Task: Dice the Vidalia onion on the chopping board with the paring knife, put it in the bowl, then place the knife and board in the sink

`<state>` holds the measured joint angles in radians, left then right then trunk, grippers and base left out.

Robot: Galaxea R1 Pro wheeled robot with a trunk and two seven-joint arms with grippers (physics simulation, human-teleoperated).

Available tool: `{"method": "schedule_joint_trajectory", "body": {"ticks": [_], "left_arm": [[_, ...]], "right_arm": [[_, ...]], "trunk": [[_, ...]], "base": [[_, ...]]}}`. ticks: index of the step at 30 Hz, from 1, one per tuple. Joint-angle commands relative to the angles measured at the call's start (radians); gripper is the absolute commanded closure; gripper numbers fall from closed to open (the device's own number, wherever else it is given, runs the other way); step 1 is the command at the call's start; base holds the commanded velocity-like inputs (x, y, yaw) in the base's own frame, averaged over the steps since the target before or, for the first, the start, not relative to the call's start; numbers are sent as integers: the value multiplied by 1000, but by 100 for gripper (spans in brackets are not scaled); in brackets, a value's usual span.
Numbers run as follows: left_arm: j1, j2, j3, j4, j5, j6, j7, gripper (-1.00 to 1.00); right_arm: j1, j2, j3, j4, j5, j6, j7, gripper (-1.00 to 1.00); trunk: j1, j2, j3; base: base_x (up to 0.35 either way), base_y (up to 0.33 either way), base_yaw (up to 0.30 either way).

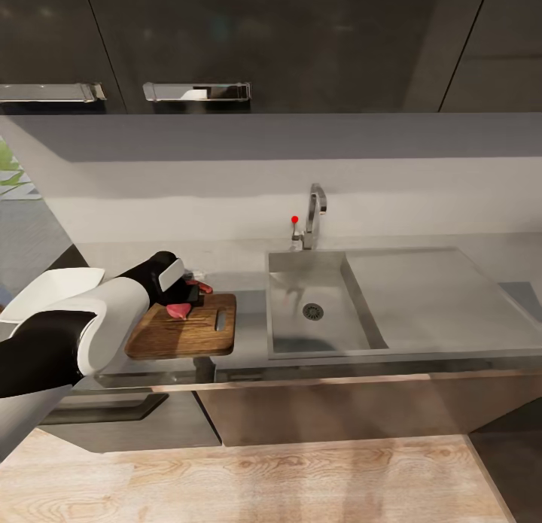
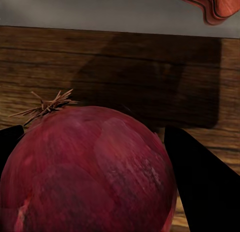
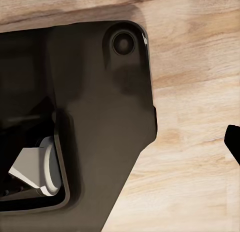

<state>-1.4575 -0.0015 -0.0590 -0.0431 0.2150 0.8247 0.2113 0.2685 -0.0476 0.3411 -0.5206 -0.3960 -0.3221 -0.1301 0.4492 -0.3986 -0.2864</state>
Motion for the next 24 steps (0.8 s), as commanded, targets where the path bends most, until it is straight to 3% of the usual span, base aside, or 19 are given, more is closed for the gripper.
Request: {"method": "schedule_joint_trajectory", "body": {"ticks": [1,14,24], "left_arm": [[0,0,-13,21,3,5,7,100],[0,-3,-13,-78,3,15,11,100],[0,-3,-11,-90,3,17,11,100]], "right_arm": [[0,-1,9,-2,-7,-2,-8,-100],[0,-1,8,-2,-7,-3,-8,-100],[0,-1,7,-2,-7,-2,-8,-100]], "trunk": [[1,-1,-2],[1,-1,-2],[1,-1,-2]], "base": [[0,0,0],[0,0,0],[0,0,0]]}}
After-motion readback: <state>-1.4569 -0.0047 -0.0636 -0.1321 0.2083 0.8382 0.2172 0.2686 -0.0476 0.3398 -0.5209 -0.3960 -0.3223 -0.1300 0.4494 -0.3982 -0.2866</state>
